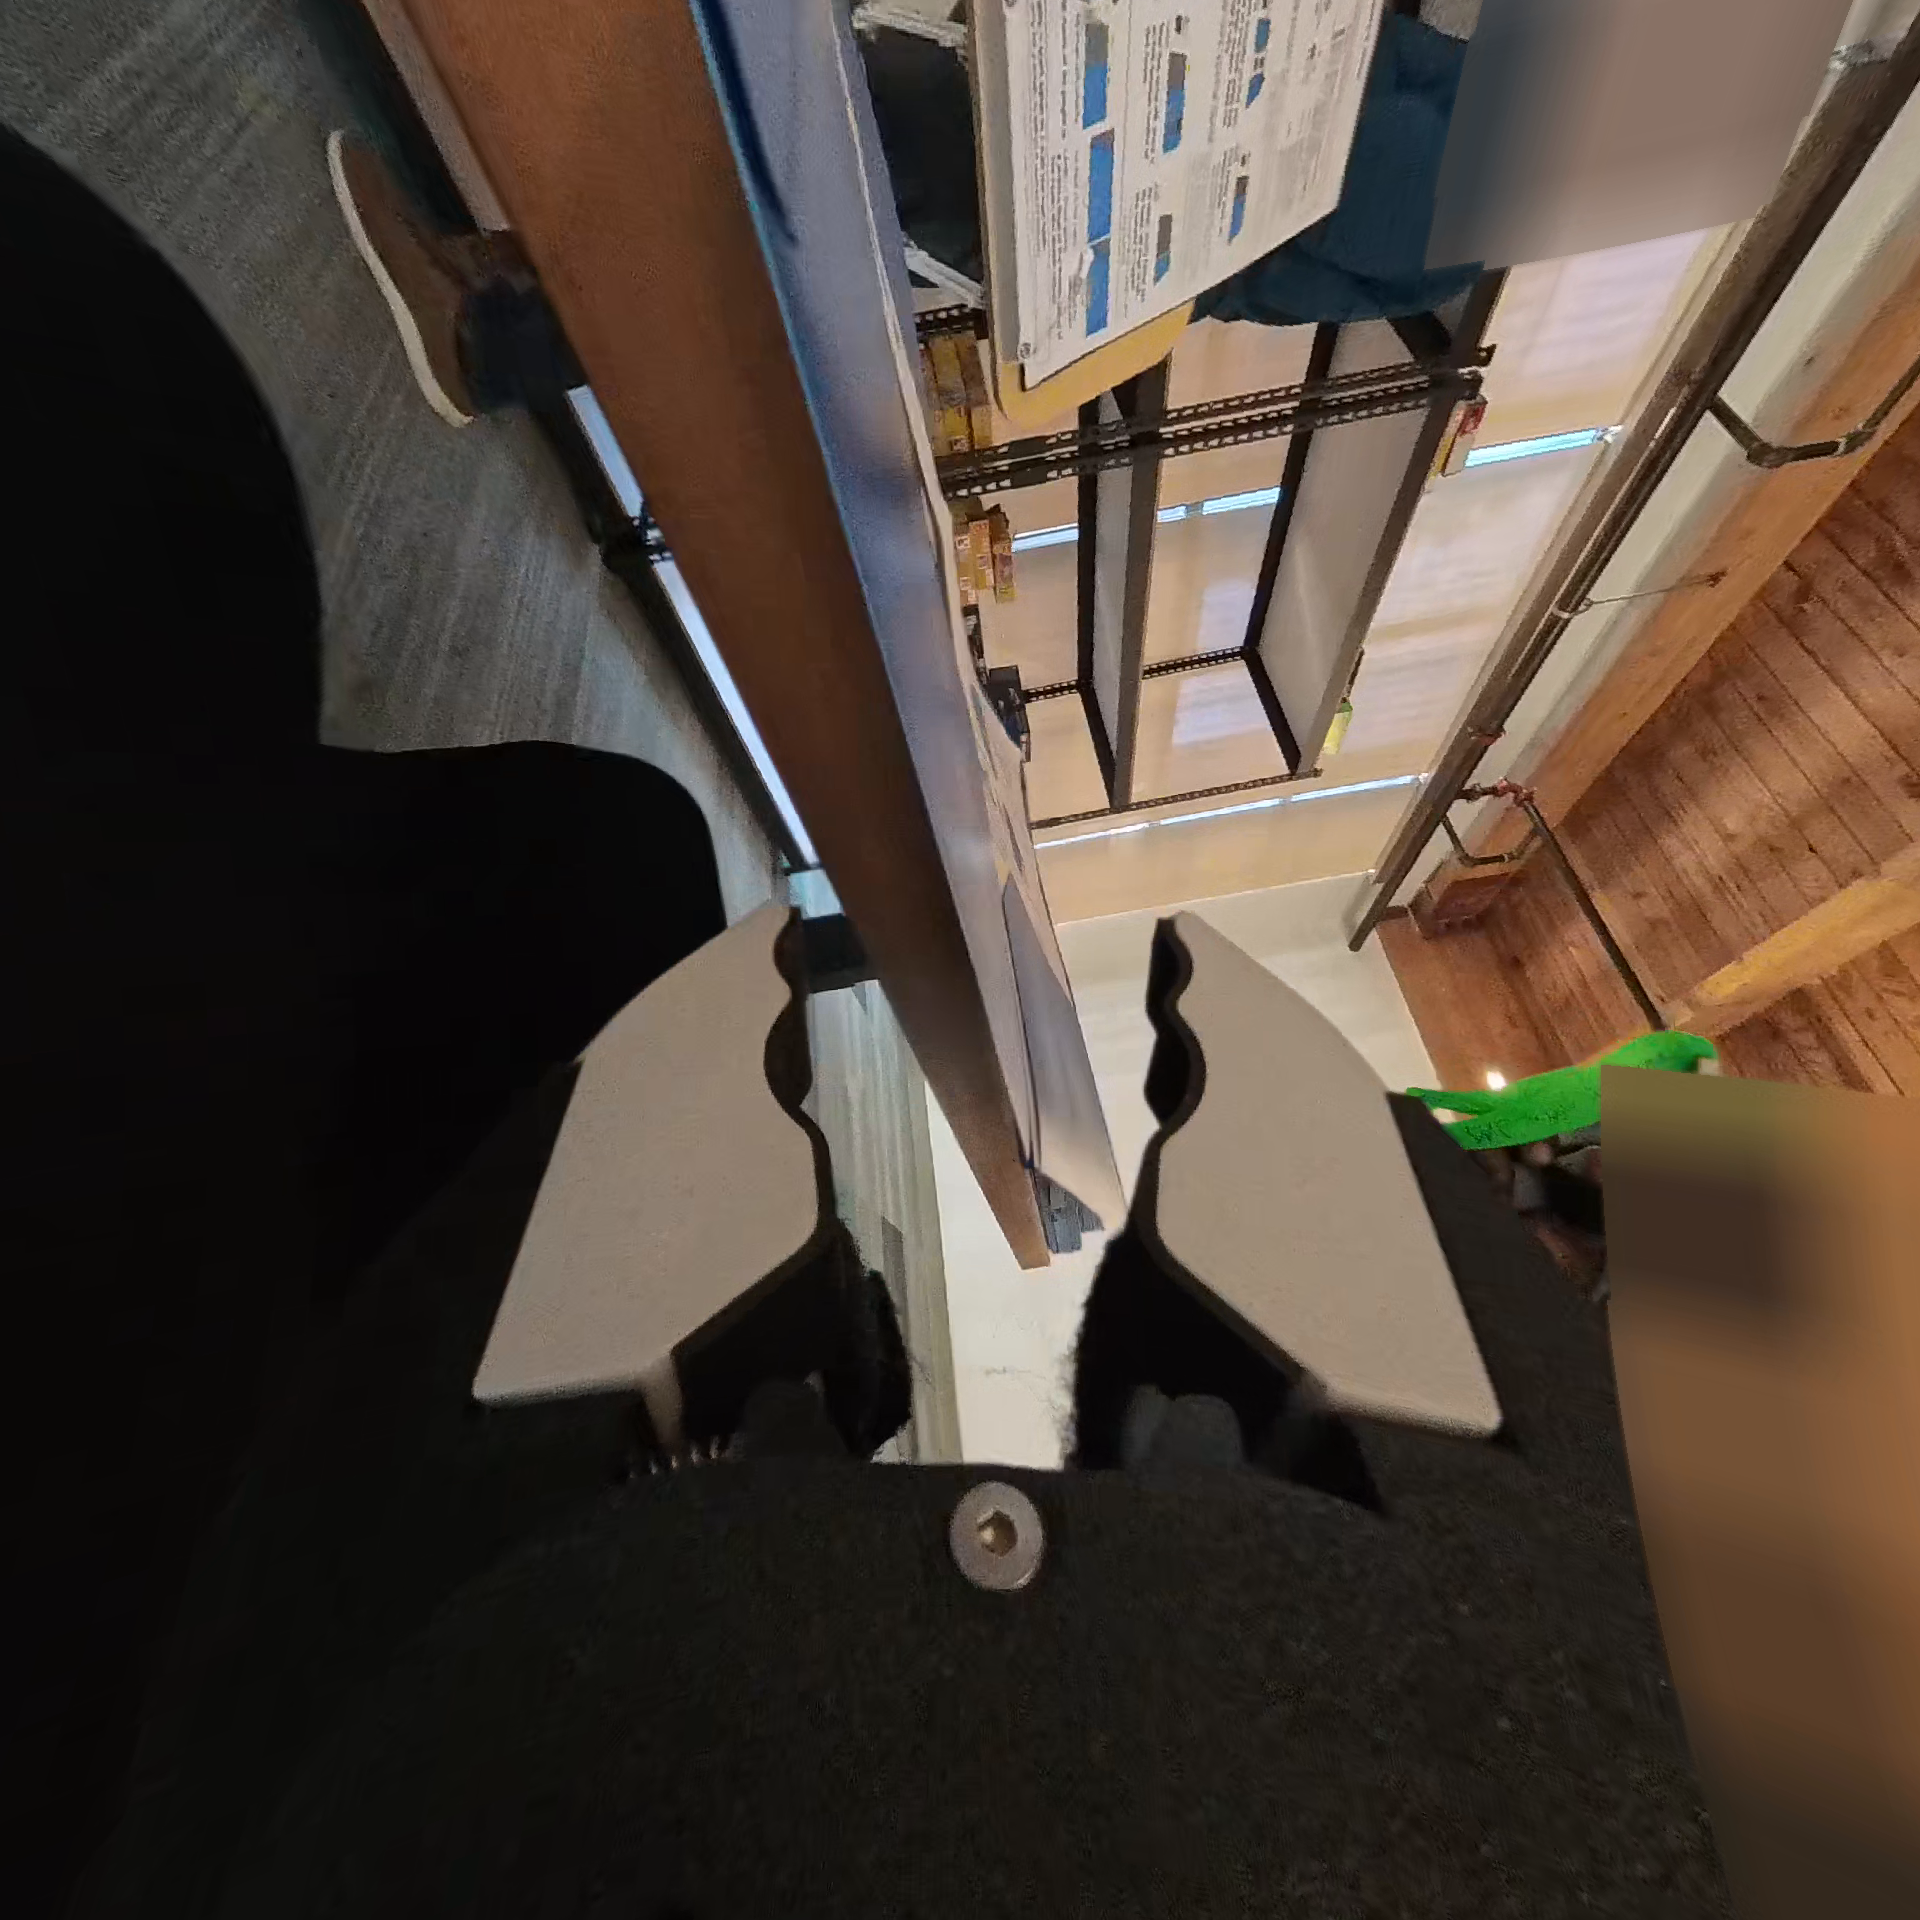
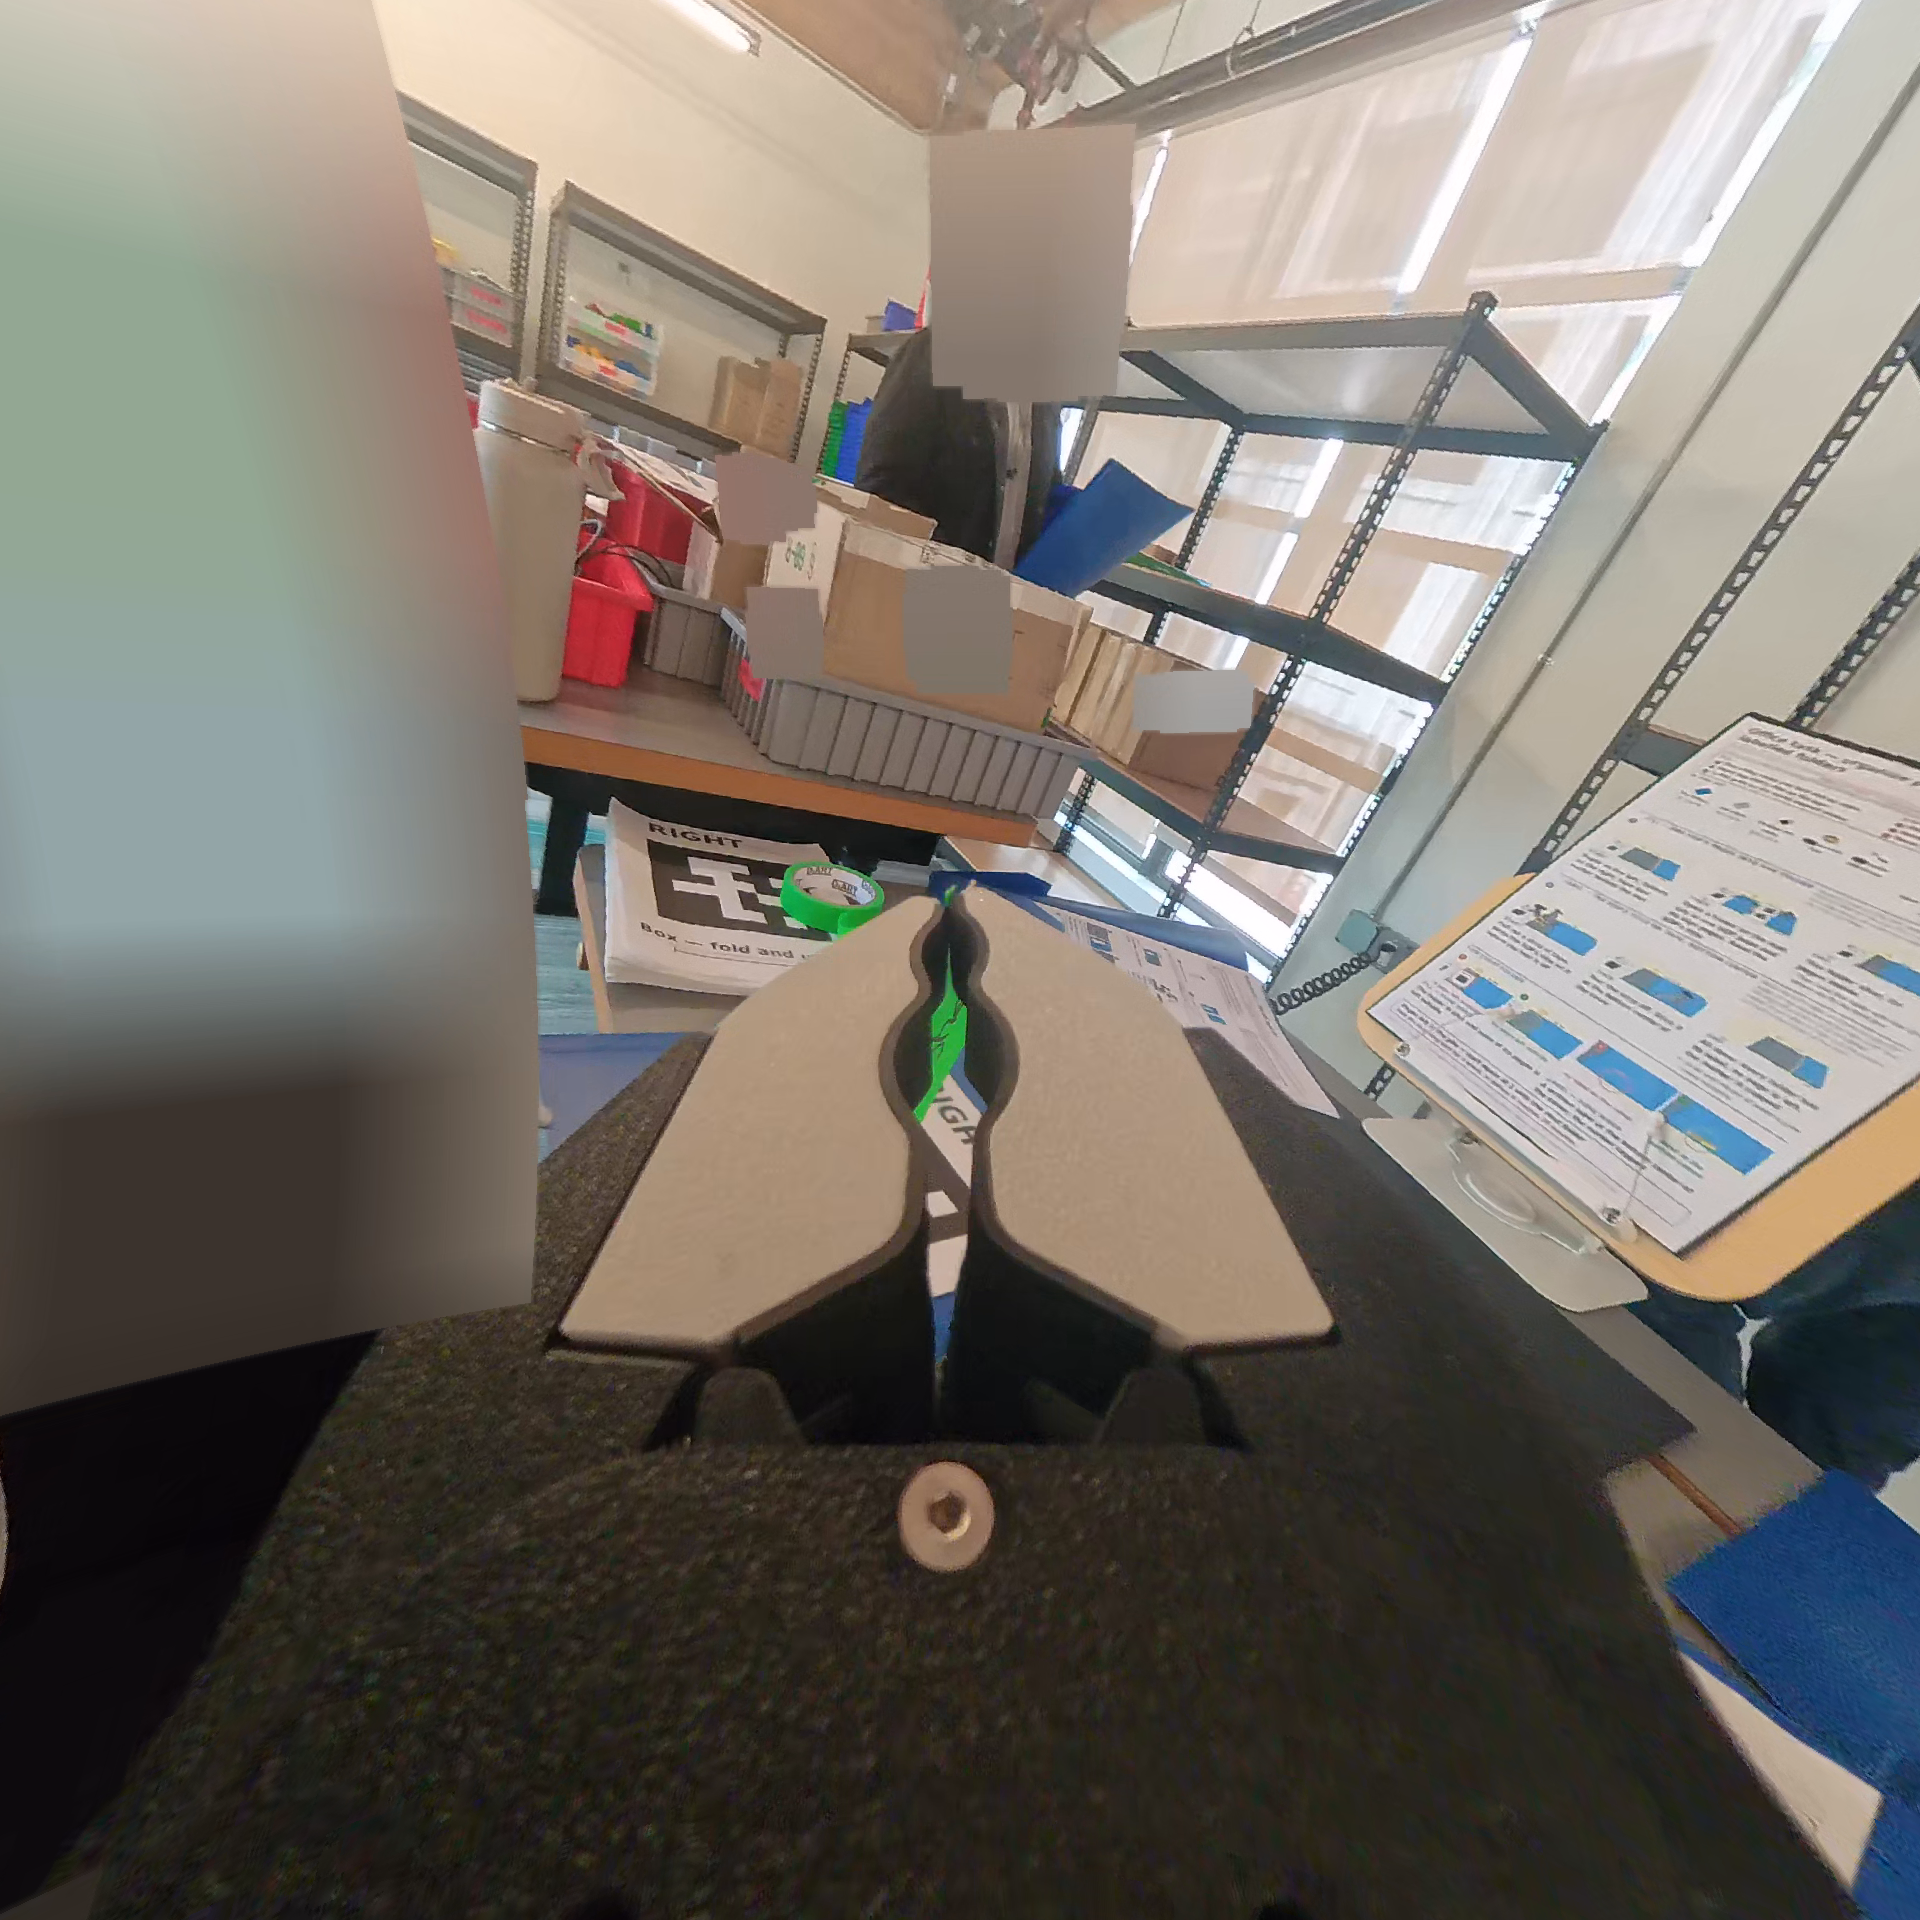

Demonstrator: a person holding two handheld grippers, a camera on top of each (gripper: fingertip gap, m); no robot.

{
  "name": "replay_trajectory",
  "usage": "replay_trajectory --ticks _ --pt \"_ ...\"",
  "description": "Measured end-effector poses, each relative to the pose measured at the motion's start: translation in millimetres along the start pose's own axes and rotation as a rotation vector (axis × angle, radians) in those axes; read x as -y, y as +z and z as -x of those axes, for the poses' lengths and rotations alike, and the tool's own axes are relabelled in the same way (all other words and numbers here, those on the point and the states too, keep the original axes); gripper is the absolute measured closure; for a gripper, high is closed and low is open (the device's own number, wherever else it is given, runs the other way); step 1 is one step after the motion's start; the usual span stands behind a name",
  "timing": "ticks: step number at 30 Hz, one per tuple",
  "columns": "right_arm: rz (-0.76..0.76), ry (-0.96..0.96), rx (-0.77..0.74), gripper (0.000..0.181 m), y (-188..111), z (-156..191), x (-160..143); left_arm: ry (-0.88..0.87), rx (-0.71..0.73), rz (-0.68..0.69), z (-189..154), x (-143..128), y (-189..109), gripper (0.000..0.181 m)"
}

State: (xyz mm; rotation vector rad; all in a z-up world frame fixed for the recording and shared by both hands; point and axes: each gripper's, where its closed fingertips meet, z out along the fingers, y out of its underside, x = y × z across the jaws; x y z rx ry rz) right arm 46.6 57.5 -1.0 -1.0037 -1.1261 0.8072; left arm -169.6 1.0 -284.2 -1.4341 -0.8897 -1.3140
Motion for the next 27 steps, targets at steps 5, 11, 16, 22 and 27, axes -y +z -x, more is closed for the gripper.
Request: replay_trajectory --ticks 5,11,16,22,27 --pt "-0.013 -0.006 0.016 0.181 5 -2 1 -0.103 -0.126 -0.056 5 17 30 0.168" --pt "-0.019 0.006 0.003 0.181 3 -11 -1 0.105 -0.067 -0.081 -10 12 11 0.181" --pt "-0.024 0.02 0.004 0.181 2 -12 -2 0.334 -0.042 -0.093 -53 15 -7 0.181" --pt "-0.045 -0.005 -0.007 0.181 -5 -11 9 0.528 -0.134 -0.116 -108 13 -5 0.18" --pt "-0.075 -0.014 -0.022 0.181 -15 -12 20 0.705 -0.148 -0.147 -145 32 1 0.18"
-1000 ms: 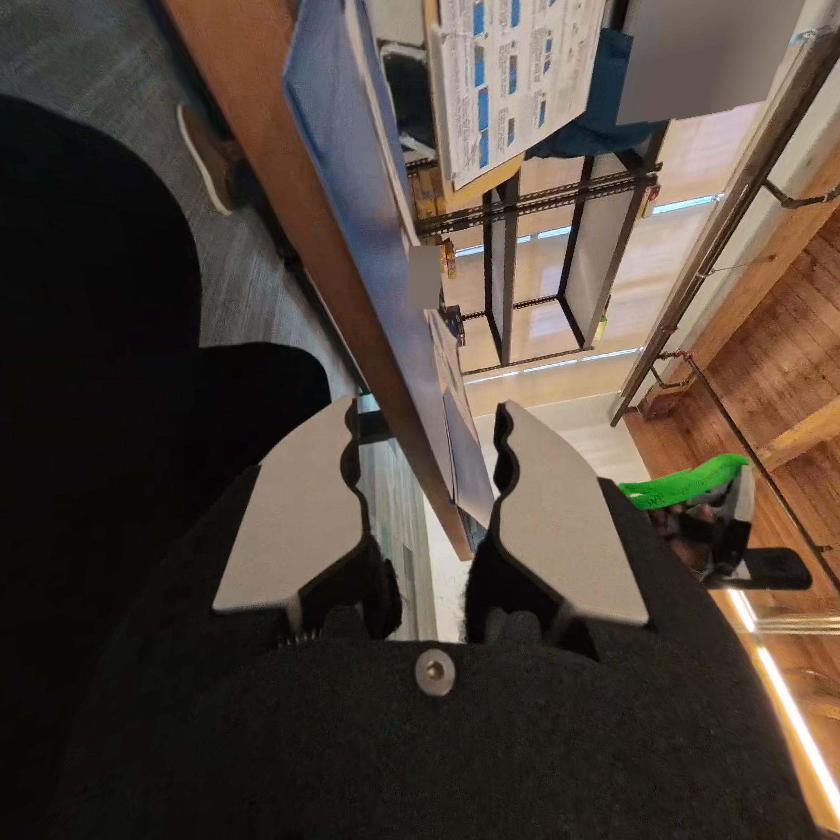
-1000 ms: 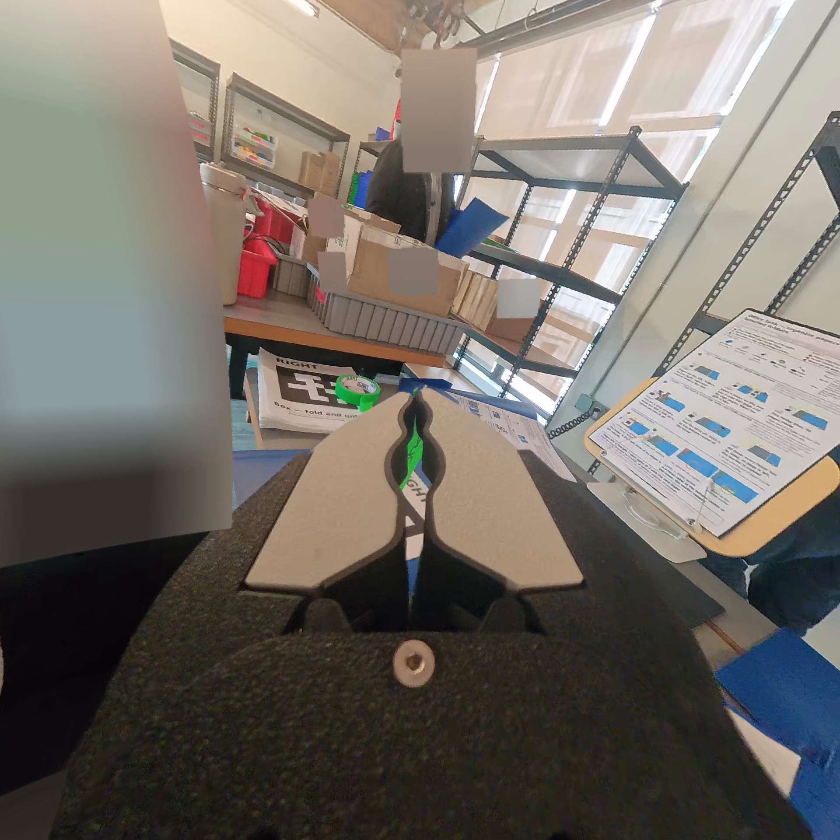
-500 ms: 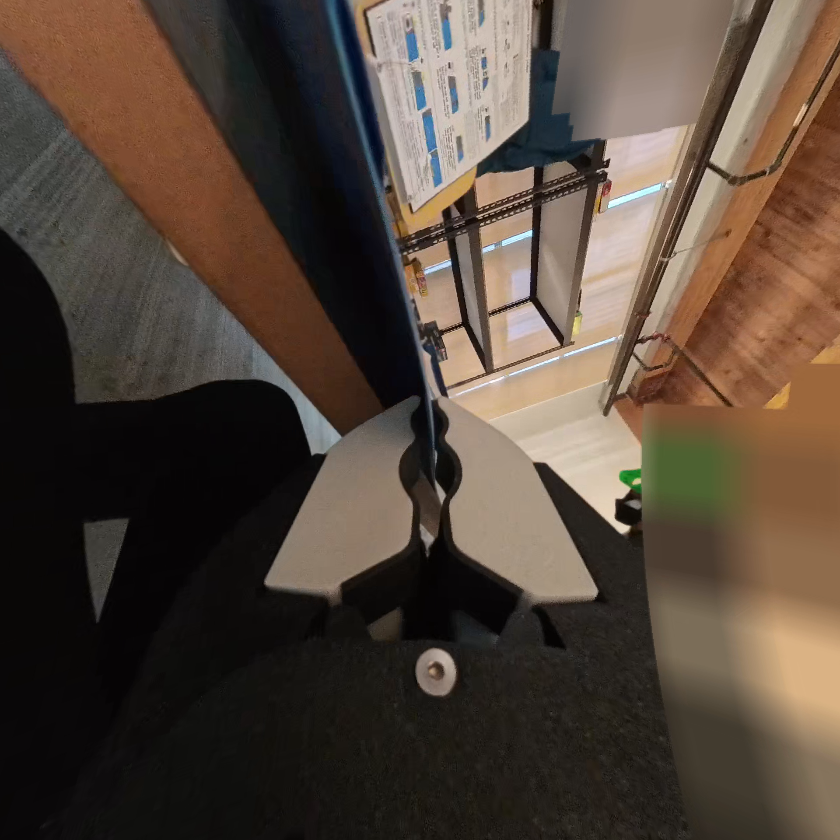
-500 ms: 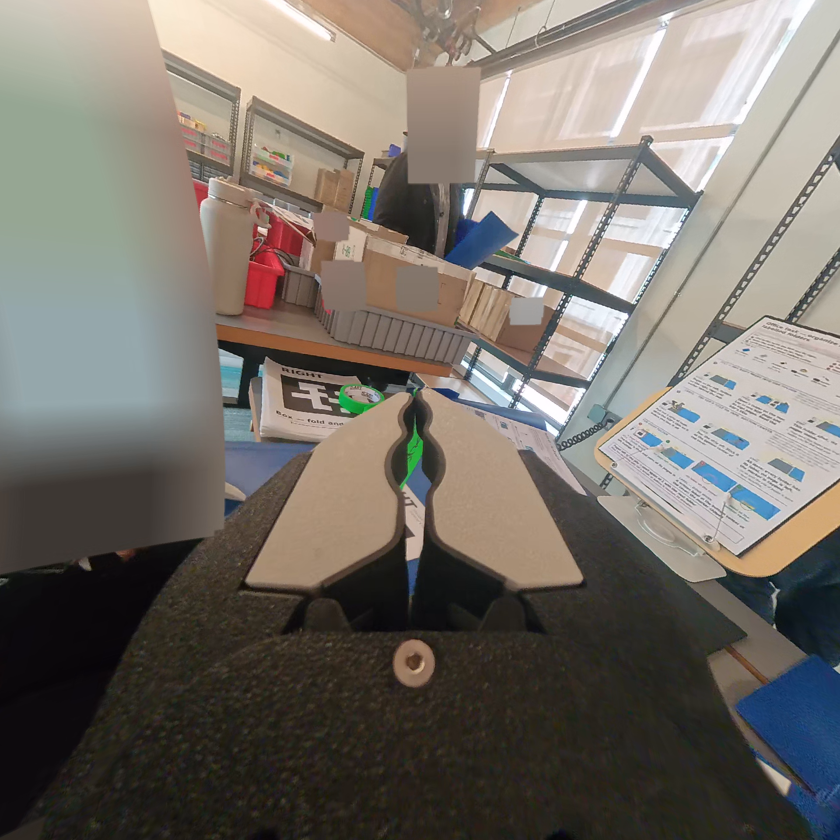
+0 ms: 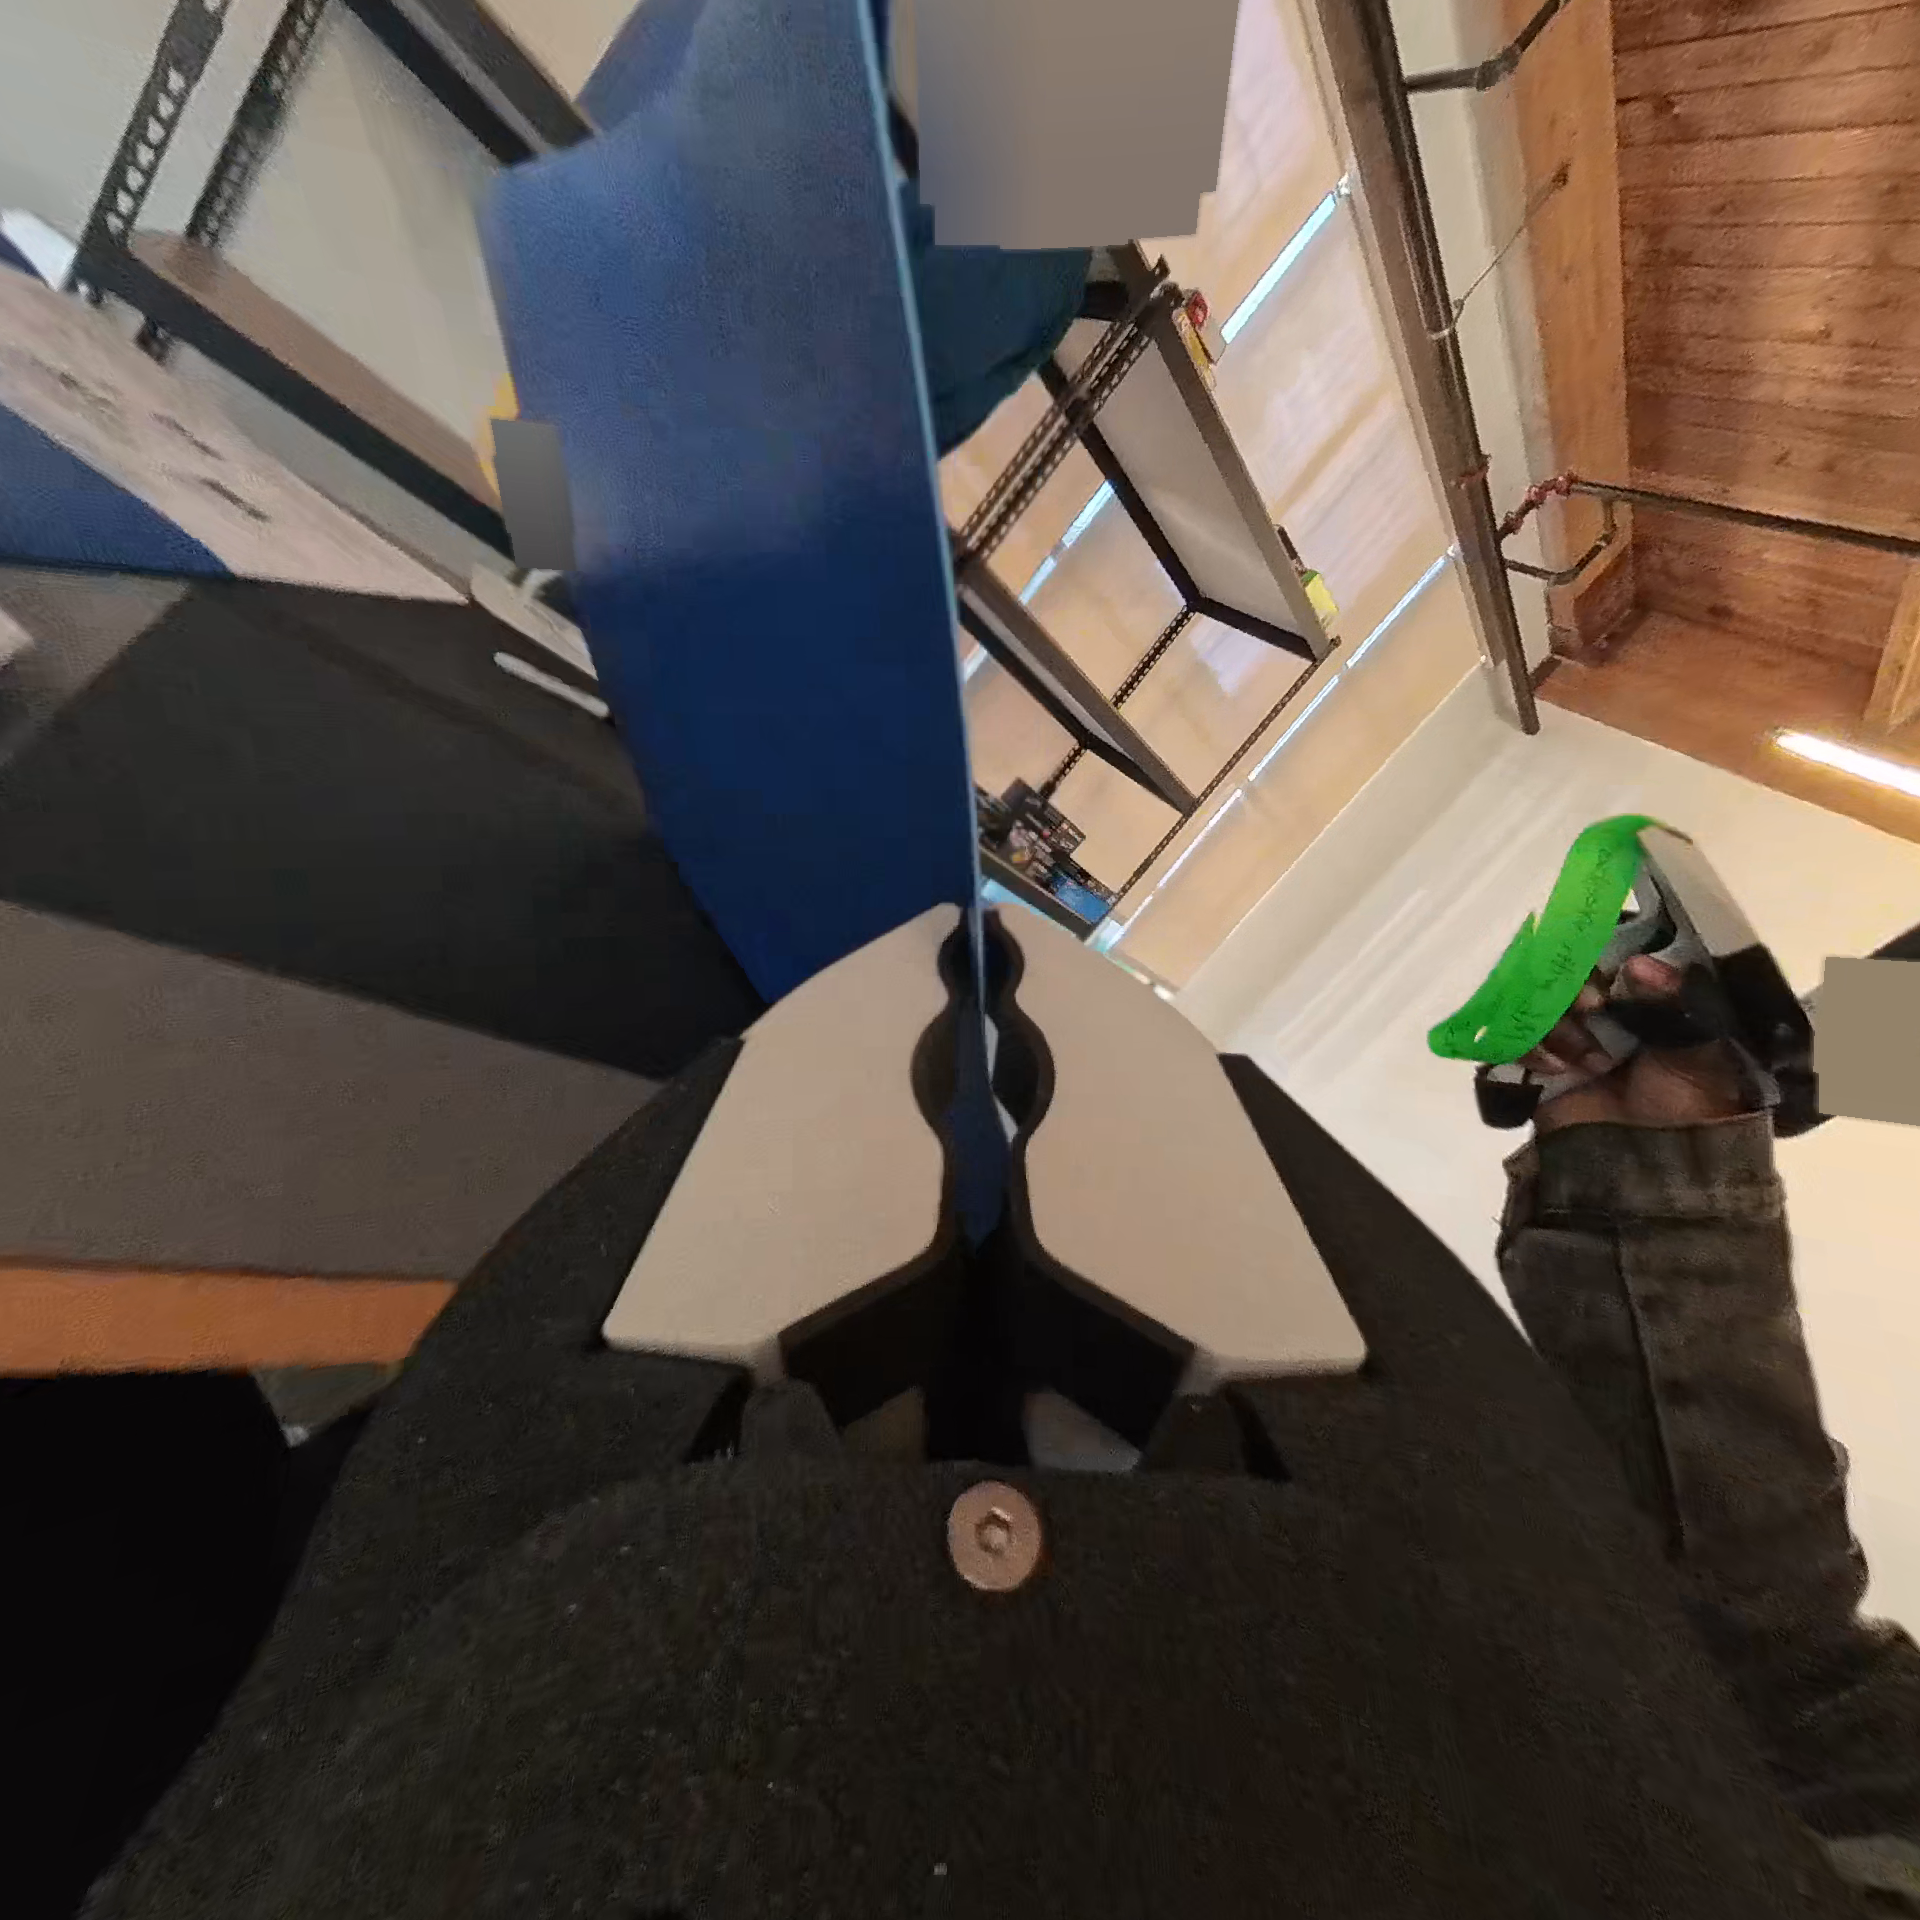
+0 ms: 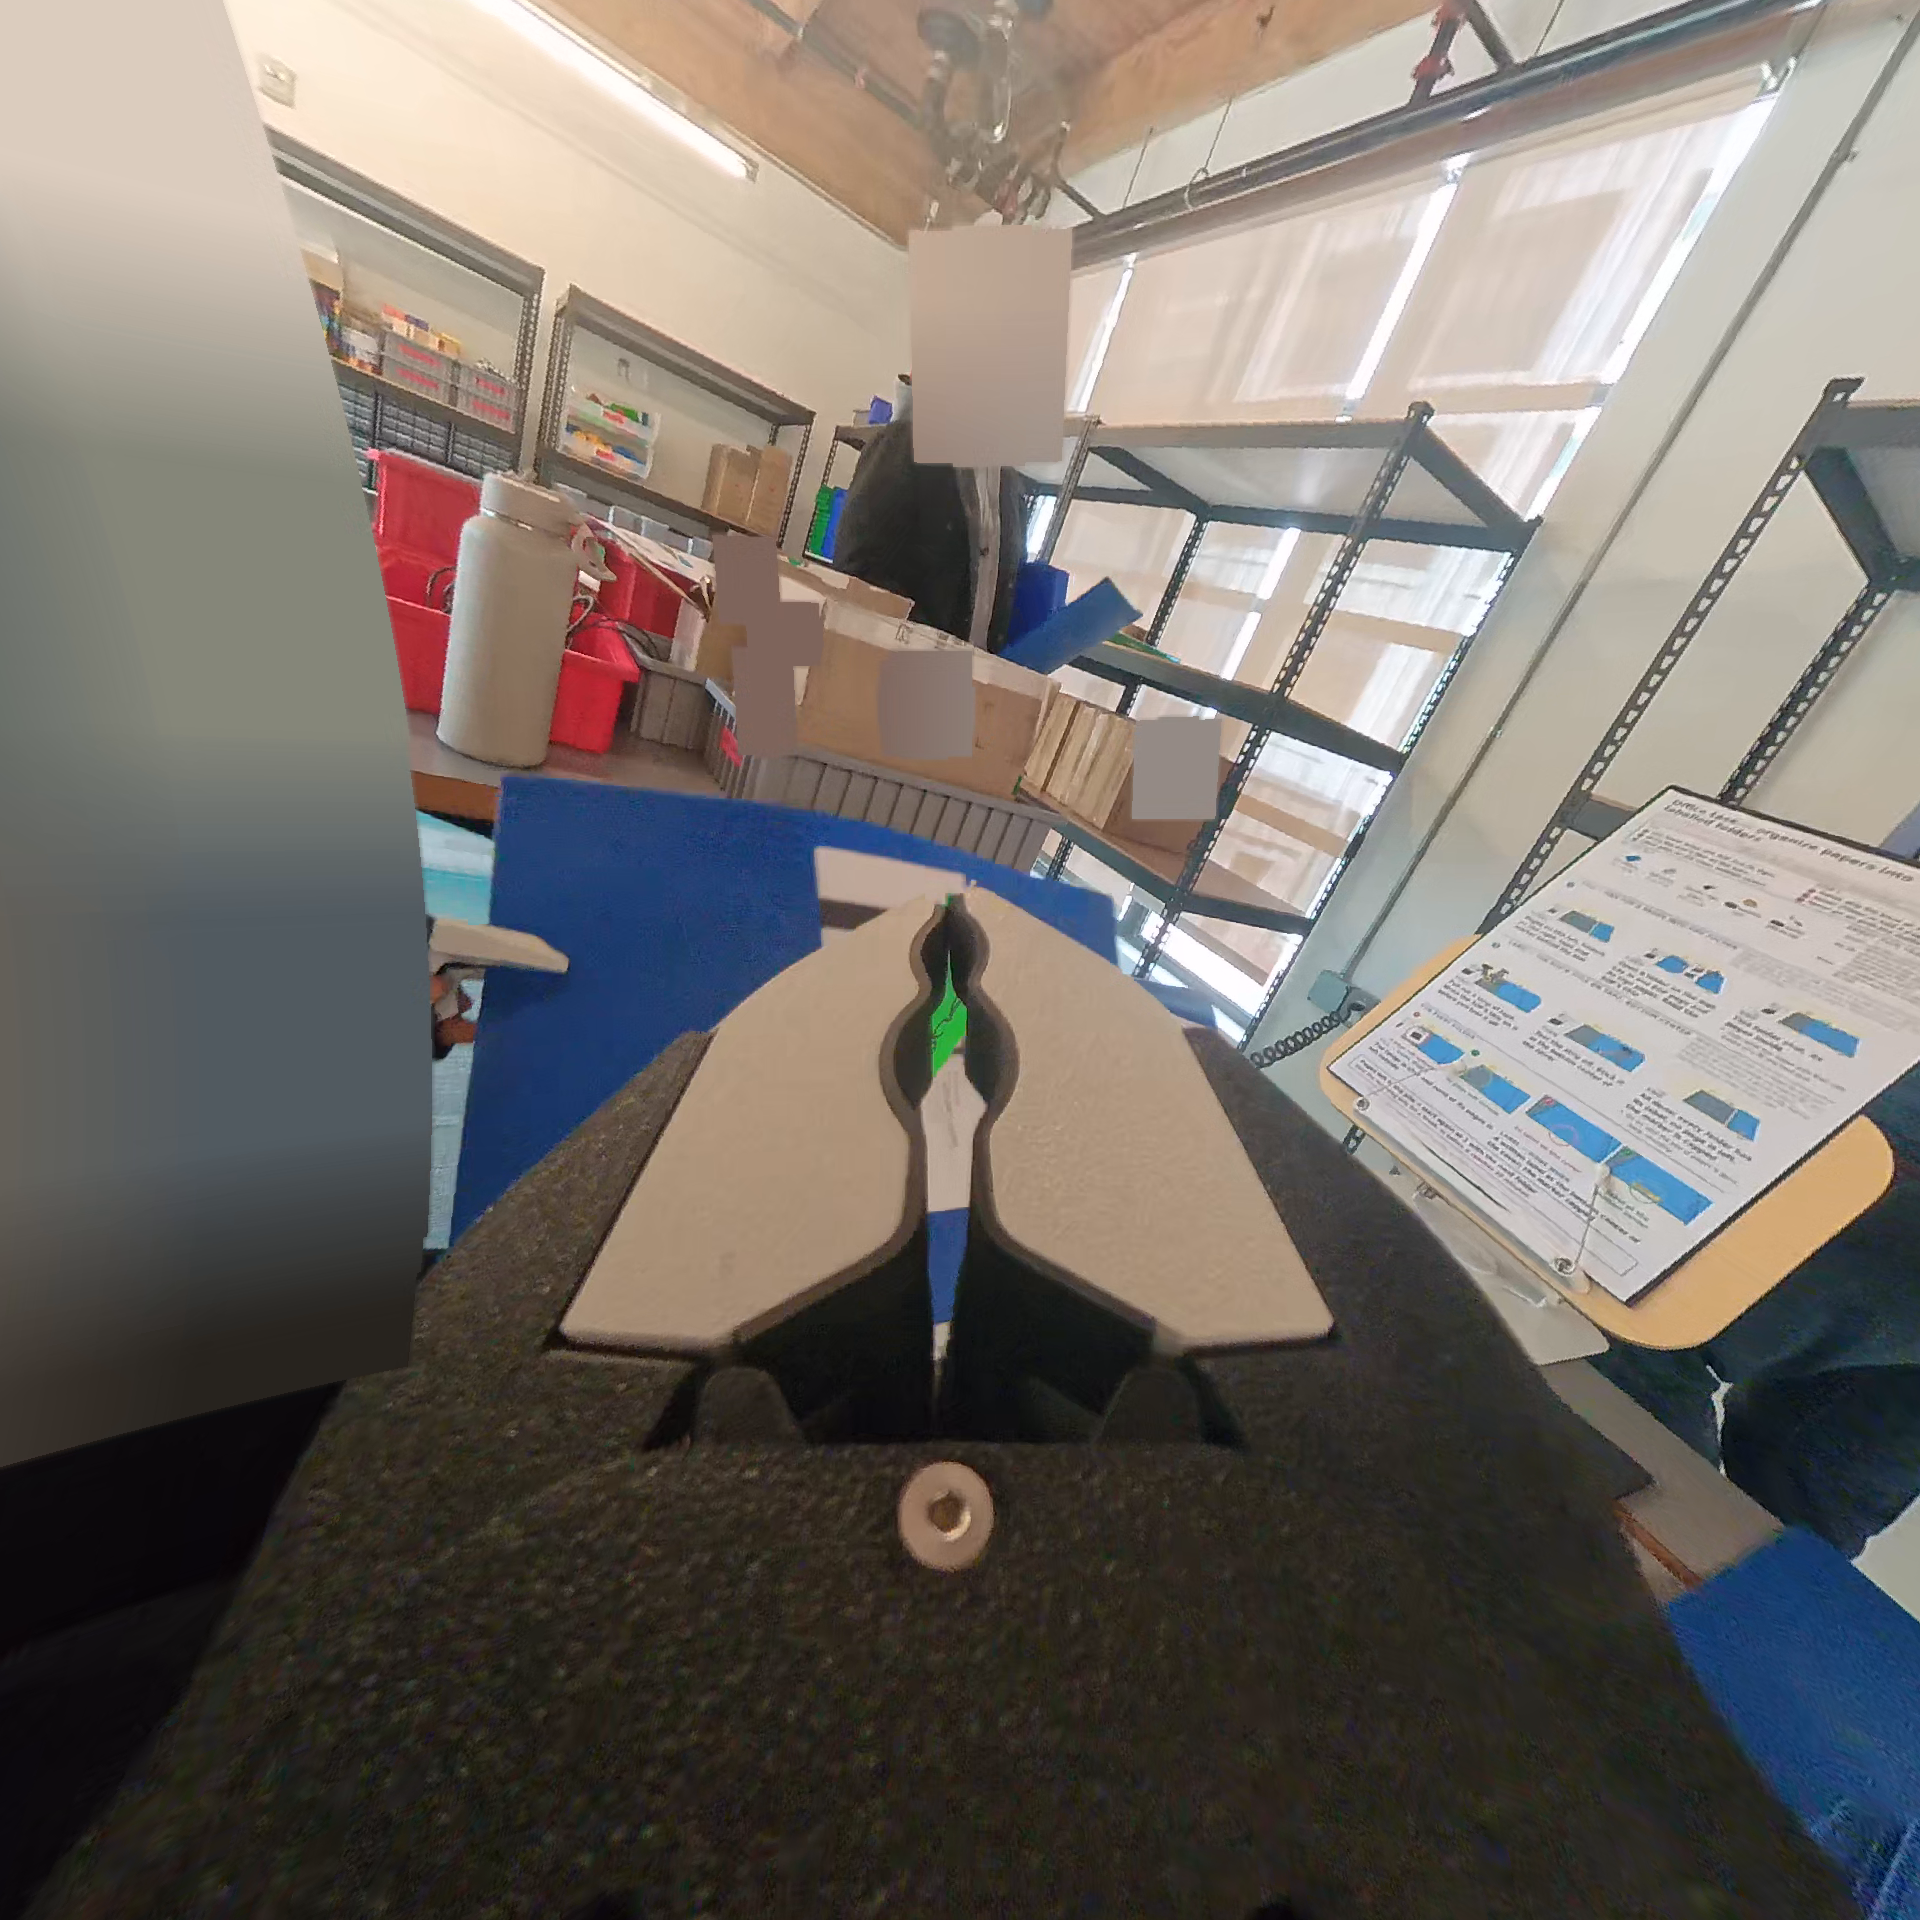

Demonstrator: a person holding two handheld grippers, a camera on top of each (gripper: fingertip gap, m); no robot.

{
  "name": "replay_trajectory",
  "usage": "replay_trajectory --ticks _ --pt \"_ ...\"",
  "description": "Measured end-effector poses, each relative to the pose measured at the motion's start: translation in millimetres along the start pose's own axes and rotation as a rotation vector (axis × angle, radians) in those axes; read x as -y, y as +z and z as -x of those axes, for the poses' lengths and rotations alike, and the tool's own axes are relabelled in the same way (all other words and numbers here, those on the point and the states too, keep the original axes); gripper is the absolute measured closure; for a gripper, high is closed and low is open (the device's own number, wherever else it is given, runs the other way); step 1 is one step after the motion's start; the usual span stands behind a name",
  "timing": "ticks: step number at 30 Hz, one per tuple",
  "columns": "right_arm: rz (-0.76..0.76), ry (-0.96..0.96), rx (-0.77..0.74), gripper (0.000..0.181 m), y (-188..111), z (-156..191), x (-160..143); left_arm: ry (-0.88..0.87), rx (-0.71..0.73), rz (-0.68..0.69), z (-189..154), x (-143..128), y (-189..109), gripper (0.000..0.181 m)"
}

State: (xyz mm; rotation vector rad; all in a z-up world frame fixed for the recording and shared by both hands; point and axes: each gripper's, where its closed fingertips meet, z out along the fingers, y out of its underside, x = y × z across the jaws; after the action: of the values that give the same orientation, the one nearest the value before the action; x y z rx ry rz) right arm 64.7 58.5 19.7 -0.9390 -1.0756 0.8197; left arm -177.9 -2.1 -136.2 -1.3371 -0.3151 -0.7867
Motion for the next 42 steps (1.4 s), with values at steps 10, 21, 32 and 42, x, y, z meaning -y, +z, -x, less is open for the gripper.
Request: replay_trajectory --ticks 10,21,32,42 --pt "0.01 -0.011 -0.039 0.181 -10 -5 3 0.656 0.013 0.257 -30 27 69 0.179" --pt "0.009 0.057 -0.116 0.181 -30 -11 3 0.372 -0.278 0.677 -64 -148 98 0.162" --pt "0.068 0.127 -0.152 0.181 -24 -5 -21 -0.312 -0.534 0.847 -70 -182 81 0.132" --pt "0.011 0.254 -0.194 0.181 11 -1 -49 0.274 -0.687 0.576 -136 -33 100 0.159"
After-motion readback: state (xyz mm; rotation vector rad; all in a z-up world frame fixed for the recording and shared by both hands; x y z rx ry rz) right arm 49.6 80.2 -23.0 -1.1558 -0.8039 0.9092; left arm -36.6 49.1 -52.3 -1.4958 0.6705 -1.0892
